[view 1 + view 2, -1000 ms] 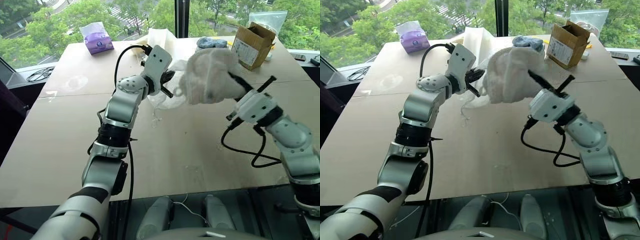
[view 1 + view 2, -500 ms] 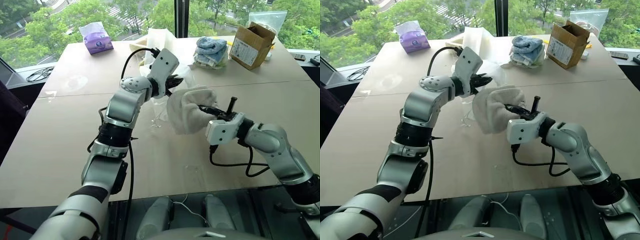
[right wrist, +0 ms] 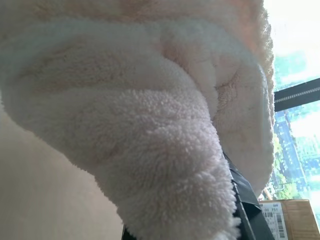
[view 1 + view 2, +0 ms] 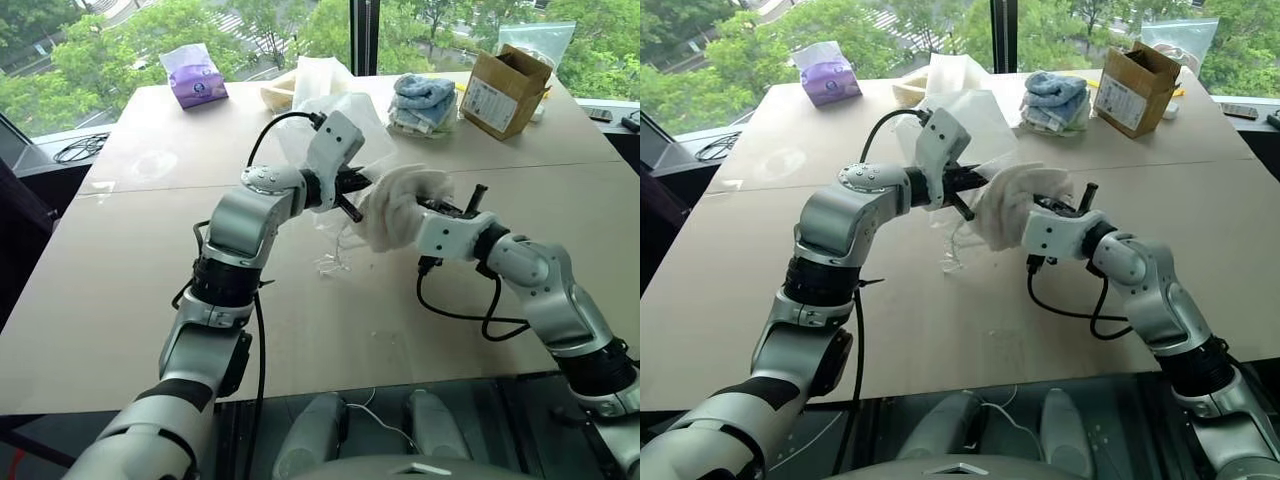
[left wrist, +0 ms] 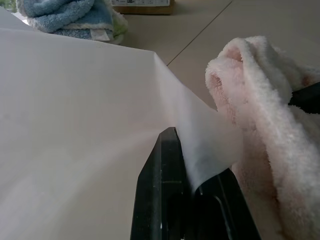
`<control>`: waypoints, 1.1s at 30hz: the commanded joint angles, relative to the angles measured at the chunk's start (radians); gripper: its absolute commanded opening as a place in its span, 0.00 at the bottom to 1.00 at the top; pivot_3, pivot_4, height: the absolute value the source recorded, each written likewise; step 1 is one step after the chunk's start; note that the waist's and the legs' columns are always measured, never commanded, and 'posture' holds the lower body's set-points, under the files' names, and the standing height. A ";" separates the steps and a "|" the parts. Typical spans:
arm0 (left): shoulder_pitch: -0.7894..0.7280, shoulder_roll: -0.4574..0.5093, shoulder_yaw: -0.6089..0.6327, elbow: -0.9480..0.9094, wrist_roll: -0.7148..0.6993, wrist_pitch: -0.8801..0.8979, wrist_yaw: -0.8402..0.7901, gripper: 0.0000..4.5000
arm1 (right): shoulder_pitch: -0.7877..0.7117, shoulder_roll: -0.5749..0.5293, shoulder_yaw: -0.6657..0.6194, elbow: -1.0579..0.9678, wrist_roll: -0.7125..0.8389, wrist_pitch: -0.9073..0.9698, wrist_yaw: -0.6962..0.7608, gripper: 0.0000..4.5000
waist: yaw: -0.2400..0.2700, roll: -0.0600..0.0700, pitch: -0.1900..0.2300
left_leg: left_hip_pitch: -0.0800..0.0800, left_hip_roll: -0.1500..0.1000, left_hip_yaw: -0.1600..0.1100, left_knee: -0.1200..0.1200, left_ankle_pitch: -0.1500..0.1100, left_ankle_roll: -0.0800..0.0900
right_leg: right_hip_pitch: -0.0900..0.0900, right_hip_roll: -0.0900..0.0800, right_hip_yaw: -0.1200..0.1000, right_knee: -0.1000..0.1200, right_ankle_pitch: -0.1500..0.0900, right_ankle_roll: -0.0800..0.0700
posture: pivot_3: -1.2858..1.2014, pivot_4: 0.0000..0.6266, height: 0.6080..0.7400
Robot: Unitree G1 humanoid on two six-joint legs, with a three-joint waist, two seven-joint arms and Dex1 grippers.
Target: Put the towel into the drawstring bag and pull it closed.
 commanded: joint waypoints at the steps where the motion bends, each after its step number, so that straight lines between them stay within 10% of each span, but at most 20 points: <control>1: -0.062 -0.044 0.068 0.026 0.008 0.032 0.124 0.00 | 0.002 0.015 -0.008 -0.091 -0.005 -0.018 -0.011 0.01 | -0.001 0.000 0.000 | 0.000 0.000 0.000 0.000 0.000 0.000 | 0.000 0.000 0.000 0.000 0.000 0.000 | 0.52 0.24 1.00; 8: -0.174 -0.217 0.331 0.128 -0.069 0.223 0.394 0.00 | 0.053 0.070 -0.023 -0.177 -0.105 0.112 -0.047 0.01 | 0.001 -0.001 0.000 | -0.001 0.000 0.000 0.000 0.000 0.000 | 0.000 0.000 0.000 0.000 0.000 0.000 | 0.52 0.24 1.00; 19: -0.187 -0.304 0.423 0.054 -0.168 0.441 0.491 0.00 | -0.031 0.180 -0.013 -0.157 -0.225 0.275 -0.118 0.01 | -0.001 -0.001 0.000 | 0.000 0.000 0.000 0.001 0.000 0.000 | 0.000 0.000 0.000 0.001 0.000 0.000 | 0.52 0.24 1.00; 33: -0.202 -0.426 0.583 0.010 -0.225 0.548 0.614 0.00 | -0.019 0.174 0.168 -0.072 -0.096 0.050 0.025 0.01 | -0.001 -0.001 0.000 | 0.000 0.000 0.000 0.002 0.000 0.000 | 0.000 0.000 0.000 0.000 0.000 0.000 | 0.52 0.24 1.00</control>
